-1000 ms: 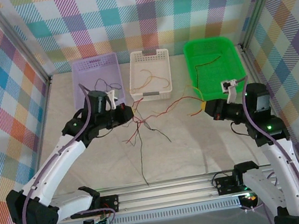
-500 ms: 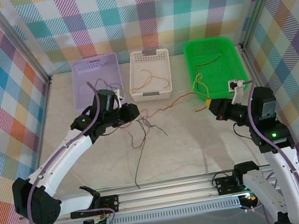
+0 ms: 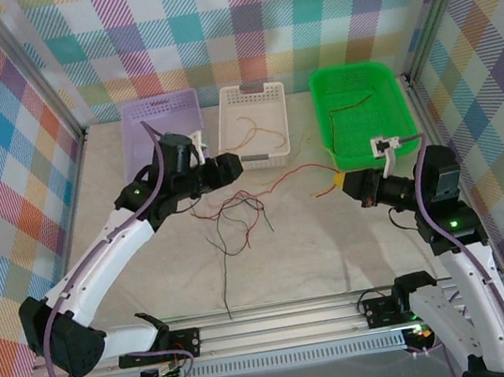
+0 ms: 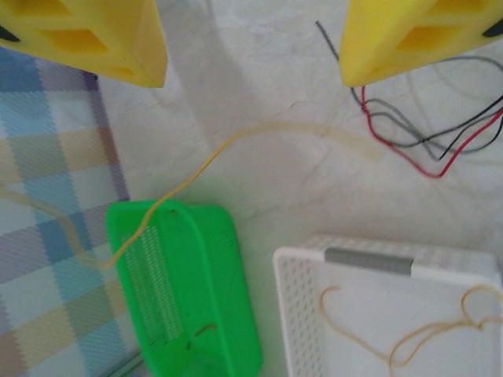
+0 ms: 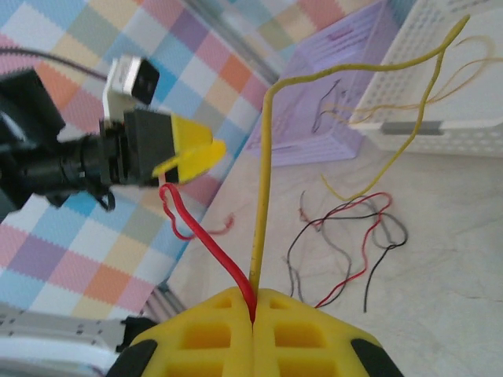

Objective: Untangle the cables

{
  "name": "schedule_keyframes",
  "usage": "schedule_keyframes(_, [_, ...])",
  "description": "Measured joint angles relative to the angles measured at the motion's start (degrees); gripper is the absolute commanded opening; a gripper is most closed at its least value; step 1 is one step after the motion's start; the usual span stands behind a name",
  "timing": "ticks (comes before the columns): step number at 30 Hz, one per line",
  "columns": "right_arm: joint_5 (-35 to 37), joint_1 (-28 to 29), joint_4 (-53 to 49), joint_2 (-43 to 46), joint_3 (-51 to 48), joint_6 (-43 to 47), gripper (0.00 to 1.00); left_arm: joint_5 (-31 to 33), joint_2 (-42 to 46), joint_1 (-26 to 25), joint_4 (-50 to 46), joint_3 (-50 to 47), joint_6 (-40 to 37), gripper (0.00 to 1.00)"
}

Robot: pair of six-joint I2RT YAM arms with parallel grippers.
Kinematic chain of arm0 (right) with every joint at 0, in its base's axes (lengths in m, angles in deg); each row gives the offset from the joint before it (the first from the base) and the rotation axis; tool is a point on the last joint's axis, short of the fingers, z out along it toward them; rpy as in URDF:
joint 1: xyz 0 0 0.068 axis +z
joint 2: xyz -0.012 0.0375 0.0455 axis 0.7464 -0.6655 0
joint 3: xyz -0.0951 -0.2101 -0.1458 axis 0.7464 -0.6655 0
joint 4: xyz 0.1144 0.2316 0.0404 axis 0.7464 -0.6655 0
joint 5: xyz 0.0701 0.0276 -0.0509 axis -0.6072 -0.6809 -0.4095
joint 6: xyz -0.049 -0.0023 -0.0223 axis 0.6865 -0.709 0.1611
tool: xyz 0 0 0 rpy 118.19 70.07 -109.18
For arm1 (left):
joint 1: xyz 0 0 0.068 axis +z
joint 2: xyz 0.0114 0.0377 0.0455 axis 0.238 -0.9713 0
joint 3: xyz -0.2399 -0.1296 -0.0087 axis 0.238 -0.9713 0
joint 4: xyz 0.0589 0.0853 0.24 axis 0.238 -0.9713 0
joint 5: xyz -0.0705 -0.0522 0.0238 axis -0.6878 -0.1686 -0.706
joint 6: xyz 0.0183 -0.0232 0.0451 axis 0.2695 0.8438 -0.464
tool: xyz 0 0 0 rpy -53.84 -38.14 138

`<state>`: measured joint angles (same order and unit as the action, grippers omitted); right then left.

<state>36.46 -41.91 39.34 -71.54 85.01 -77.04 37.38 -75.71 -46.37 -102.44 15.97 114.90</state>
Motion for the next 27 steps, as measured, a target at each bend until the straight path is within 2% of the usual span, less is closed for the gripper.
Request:
schedule_keyframes(5, [-5.77,0.50,3.52,0.55,-1.14,-0.33,0.00,-1.07,0.00,-0.02,1.14,3.72,-0.13,0.68])
schedule_keyframes(10, [-8.66,3.08,5.51,0.44,-1.25,-0.24,0.00,-5.97,-1.20,-0.02,3.32,3.80,1.55,0.69])
schedule_keyframes(18, [-8.74,8.59,5.84,-0.55,-1.27,1.25,0.00,-15.58,-3.39,-3.26,9.40,3.65,4.28,0.69])
schedule_keyframes(21, [-8.50,9.90,6.05,-0.55,-1.27,1.79,0.00,-18.23,-3.37,-5.75,10.10,3.58,3.52,0.69])
schedule_keyframes(27, [-7.32,11.41,6.08,-1.03,-1.27,2.99,0.00,-22.03,-3.37,-7.23,9.68,2.86,2.67,0.68])
